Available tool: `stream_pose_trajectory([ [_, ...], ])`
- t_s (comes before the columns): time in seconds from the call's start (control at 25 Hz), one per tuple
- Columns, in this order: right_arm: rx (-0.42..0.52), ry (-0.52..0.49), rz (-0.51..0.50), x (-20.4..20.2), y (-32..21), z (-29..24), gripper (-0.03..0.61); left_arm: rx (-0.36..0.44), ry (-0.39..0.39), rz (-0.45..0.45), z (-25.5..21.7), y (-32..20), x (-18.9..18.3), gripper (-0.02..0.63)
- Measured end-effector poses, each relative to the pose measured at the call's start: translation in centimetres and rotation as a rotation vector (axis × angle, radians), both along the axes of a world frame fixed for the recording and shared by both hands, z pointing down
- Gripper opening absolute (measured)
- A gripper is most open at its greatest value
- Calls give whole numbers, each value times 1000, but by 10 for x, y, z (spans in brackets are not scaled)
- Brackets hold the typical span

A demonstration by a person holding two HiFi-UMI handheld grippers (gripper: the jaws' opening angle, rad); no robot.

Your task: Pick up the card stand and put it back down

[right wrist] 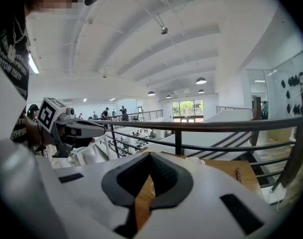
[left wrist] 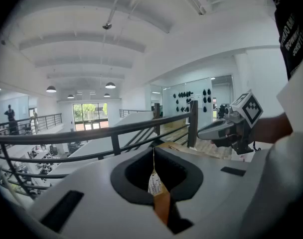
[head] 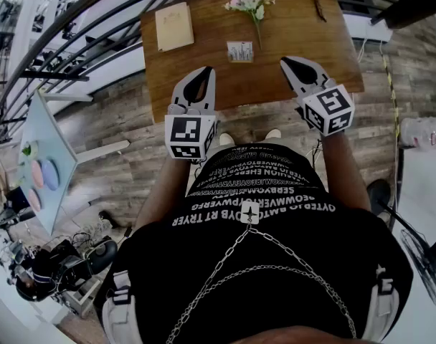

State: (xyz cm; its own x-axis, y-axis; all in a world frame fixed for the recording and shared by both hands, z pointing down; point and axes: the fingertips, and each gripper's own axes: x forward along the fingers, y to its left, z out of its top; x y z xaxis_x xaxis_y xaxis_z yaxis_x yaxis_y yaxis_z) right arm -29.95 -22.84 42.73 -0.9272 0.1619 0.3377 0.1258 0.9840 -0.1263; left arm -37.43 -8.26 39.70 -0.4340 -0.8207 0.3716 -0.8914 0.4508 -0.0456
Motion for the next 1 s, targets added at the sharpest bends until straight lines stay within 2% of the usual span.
stream_pose_trajectory([
  [0.36,6,-6,-127,1,-18,5,14,-41,48,-42,16,-20,28,29],
  [0.52,-71,70,-169,3,-7,42,14,-94,69,-9,43,-27,40,29],
  [0.64,-94,155,-201,15,10,78,14,-175,159,69,99,-42,52,29],
  [0.76,-127,252,-212,37,20,120,14,-300,334,206,174,-63,69,29],
  [0.84,-171,370,-202,66,25,167,14,-352,438,305,210,-73,86,29],
  [0.92,-197,511,-116,112,21,220,14,-414,445,360,232,-77,99,29],
  [1.0,-238,602,71,173,1,255,14,-446,393,443,237,-93,113,29],
])
